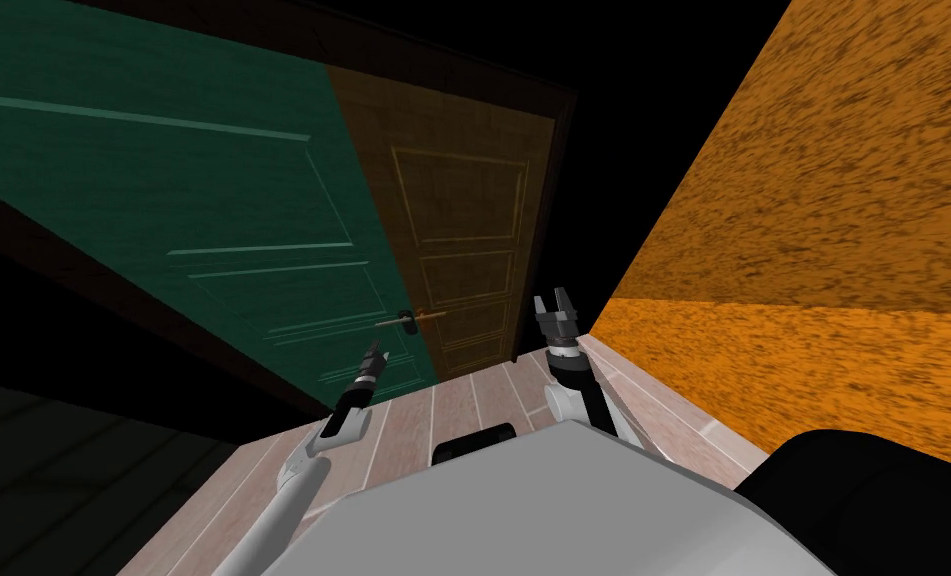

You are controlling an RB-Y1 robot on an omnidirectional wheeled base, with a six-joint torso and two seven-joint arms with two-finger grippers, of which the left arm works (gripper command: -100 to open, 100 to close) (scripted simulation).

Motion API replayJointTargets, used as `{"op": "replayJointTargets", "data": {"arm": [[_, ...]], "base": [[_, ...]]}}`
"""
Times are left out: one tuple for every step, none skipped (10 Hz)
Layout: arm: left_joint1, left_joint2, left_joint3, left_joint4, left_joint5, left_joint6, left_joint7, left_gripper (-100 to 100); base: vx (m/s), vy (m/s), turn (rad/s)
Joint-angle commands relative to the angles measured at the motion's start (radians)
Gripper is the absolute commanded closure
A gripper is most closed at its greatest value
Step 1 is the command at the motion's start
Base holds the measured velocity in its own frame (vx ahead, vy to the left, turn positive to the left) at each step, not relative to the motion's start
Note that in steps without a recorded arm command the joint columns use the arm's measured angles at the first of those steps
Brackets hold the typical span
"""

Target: Pull the door open

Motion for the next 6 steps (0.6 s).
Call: {"op": "replayJointTargets", "data": {"arm": [[-0.018, 0.008, 0.002, 0.034, 0.005, 0.007, 0.010, -100], [-0.022, 0.011, 0.002, 0.043, 0.006, 0.008, 0.013, -100], [-0.029, 0.016, 0.003, 0.058, 0.009, 0.010, 0.018, -100], [-0.038, 0.021, 0.004, 0.077, 0.012, 0.013, 0.024, -100], [-0.030, 0.020, 0.003, 0.062, 0.010, 0.012, 0.021, -100], [-0.027, 0.031, 0.024, 0.081, 0.014, 0.015, 0.018, -100]], "base": [[0.113, 0.034, -0.078], [0.088, 0.033, -0.037], [0.072, 0.017, -0.048], [0.083, 0.028, -0.058], [0.039, 0.018, -0.013], [0.106, 0.053, 0.074]]}}
